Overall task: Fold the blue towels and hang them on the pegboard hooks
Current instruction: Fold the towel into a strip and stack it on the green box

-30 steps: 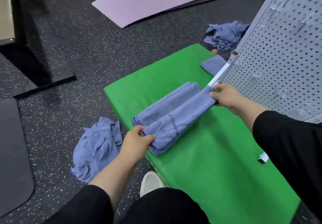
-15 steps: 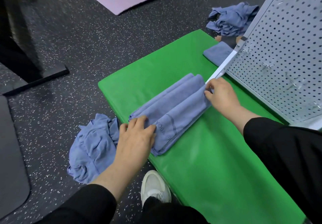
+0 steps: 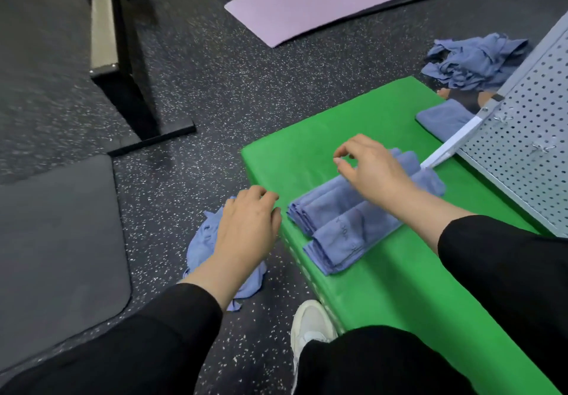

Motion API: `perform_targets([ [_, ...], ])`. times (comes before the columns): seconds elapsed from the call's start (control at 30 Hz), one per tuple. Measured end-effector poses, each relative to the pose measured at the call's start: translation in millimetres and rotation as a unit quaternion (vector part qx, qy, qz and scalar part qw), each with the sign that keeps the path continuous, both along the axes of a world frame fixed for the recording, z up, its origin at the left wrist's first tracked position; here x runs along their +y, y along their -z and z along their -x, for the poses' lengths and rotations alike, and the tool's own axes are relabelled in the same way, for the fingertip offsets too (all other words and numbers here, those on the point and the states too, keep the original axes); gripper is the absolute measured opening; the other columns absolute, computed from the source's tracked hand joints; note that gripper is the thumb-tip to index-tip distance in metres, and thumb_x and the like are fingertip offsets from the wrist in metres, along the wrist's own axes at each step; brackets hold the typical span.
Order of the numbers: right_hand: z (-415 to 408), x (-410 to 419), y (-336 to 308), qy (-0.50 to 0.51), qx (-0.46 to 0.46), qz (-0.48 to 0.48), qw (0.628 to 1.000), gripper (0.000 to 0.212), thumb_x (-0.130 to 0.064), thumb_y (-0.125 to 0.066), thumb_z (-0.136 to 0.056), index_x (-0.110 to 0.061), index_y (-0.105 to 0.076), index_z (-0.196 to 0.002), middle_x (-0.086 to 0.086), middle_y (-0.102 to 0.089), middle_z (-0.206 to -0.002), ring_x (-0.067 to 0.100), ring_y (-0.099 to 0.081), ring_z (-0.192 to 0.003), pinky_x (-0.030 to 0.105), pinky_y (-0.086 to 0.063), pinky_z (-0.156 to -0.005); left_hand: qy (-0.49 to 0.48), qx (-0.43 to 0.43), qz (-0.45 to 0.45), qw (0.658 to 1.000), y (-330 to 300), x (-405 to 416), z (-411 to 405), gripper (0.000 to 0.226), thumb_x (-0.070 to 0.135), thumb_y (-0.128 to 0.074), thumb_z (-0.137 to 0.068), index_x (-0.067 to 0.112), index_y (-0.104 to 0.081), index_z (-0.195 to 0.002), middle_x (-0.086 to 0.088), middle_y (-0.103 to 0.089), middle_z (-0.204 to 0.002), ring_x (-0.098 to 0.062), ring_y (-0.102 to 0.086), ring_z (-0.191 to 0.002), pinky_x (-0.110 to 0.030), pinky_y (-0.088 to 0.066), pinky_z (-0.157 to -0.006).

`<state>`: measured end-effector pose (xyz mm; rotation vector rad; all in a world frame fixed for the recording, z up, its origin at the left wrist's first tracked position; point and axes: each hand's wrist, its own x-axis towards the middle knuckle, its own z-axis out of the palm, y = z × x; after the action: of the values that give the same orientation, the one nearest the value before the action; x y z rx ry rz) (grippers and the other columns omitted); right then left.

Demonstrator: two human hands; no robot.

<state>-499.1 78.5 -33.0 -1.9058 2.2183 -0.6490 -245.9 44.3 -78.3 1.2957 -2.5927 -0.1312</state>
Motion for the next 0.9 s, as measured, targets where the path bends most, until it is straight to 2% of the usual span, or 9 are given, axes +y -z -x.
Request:
perform_targets([
  [0.1,-71.8,-33.5,-15.8,-0.101,0.017,-0.128,0.987,0.025,-0.032,-0.061,-0.098,-0.015,-0.068,-0.115,0.01,-0.063,-0.118,0.03,-0.059,-0.11,0.035,-0.043,-0.092,-0.057,0.012,-0.04,0.998,-7.7,-13.6,-49.8,0.025,0.029,-0.054,-0.1,0.014,-0.067,-0.115,-0.008,-0.064,-0.108,-0.034,-0.062,-0.095,-0.044,-0.05,-0.078],
  [0.23,-159.4,-70.1,-19.3,-0.222,0.109,-0.283,0.927,0.039,-0.039,-0.056,-0.1,-0.017,-0.06,-0.133,0.009,-0.062,-0.135,0.031,-0.058,-0.122,0.033,-0.045,-0.096,-0.115,-0.004,-0.06,0.992,-0.9,-20.0,-128.9,0.023,0.03,-0.05,-0.099,0.014,-0.065,-0.109,-0.007,-0.063,-0.101,-0.034,-0.062,-0.091,-0.044,-0.05,-0.074],
  [0.33,-198.5,-95.1,-7.3,-0.253,0.171,-0.35,0.886,0.04,-0.036,-0.055,-0.101,-0.014,-0.06,-0.133,0.008,-0.064,-0.133,0.031,-0.06,-0.119,0.032,-0.049,-0.094,-0.153,-0.012,-0.075,0.985,10.2,-19.4,-174.7,0.021,0.029,-0.049,-0.1,0.014,-0.062,-0.103,-0.006,-0.06,-0.094,-0.034,-0.061,-0.087,-0.041,-0.047,-0.068],
  [0.43,-222.6,-119.0,13.3,-0.251,0.198,-0.383,0.867,0.037,-0.034,-0.054,-0.1,-0.01,-0.065,-0.126,0.011,-0.068,-0.126,0.034,-0.064,-0.113,0.039,-0.052,-0.096,-0.186,-0.024,-0.108,0.976,24.9,-22.7,-204.9,0.023,0.028,-0.047,-0.1,0.013,-0.061,-0.11,-0.008,-0.061,-0.1,-0.035,-0.061,-0.092,-0.041,-0.049,-0.071],
  [0.53,-240.1,-132.9,45.7,-0.225,0.194,-0.406,0.864,0.04,-0.033,-0.051,-0.102,-0.009,-0.061,-0.132,0.013,-0.064,-0.133,0.034,-0.061,-0.118,0.035,-0.05,-0.097,-0.19,-0.038,-0.139,0.971,46.2,-28.2,-224.2,0.023,0.028,-0.046,-0.101,0.012,-0.059,-0.11,-0.007,-0.059,-0.101,-0.034,-0.06,-0.093,-0.038,-0.044,-0.07],
  [0.6,-252.3,-131.5,76.9,-0.212,0.174,-0.421,0.865,0.041,-0.033,-0.051,-0.102,-0.008,-0.059,-0.134,0.014,-0.06,-0.137,0.035,-0.06,-0.119,0.034,-0.049,-0.096,-0.18,-0.045,-0.157,0.97,61.7,-31.4,-233.2,0.021,0.027,-0.047,-0.1,0.011,-0.058,-0.107,-0.007,-0.057,-0.099,-0.034,-0.059,-0.092,-0.037,-0.04,-0.069],
  [0.7,-266.0,-115.8,135.9,-0.184,0.104,-0.439,0.873,0.046,-0.03,-0.055,-0.1,-0.011,-0.051,-0.143,0.014,-0.055,-0.141,0.033,-0.055,-0.127,0.034,-0.044,-0.102,-0.165,-0.054,-0.184,0.967,85.2,-36.2,-241.6,0.021,0.026,-0.048,-0.098,0.011,-0.059,-0.108,-0.006,-0.055,-0.1,-0.033,-0.057,-0.092,-0.038,-0.043,-0.072],
  [0.8,-278.0,-94.8,188.9,-0.204,0.092,-0.455,0.862,0.042,-0.023,-0.052,-0.102,-0.011,-0.047,-0.142,0.014,-0.056,-0.139,0.033,-0.055,-0.124,0.031,-0.043,-0.091,-0.167,-0.061,-0.201,0.963,101.7,-41.6,-244.3,0.018,0.026,-0.046,-0.098,0.011,-0.057,-0.102,-0.003,-0.047,-0.093,-0.031,-0.056,-0.092,-0.036,-0.036,-0.07],
  [0.9,-289.2,-79.7,232.2,-0.22,0.071,-0.457,0.859,0.035,-0.018,-0.055,-0.098,-0.014,-0.051,-0.133,0.014,-0.058,-0.13,0.035,-0.058,-0.113,0.036,-0.046,-0.087,-0.164,-0.077,-0.229,0.956,114.5,-47.5,-244.7,0.019,0.027,-0.046,-0.1,0.011,-0.056,-0.105,-0.007,-0.053,-0.102,-0.032,-0.055,-0.097,-0.038,-0.038,-0.075],
])
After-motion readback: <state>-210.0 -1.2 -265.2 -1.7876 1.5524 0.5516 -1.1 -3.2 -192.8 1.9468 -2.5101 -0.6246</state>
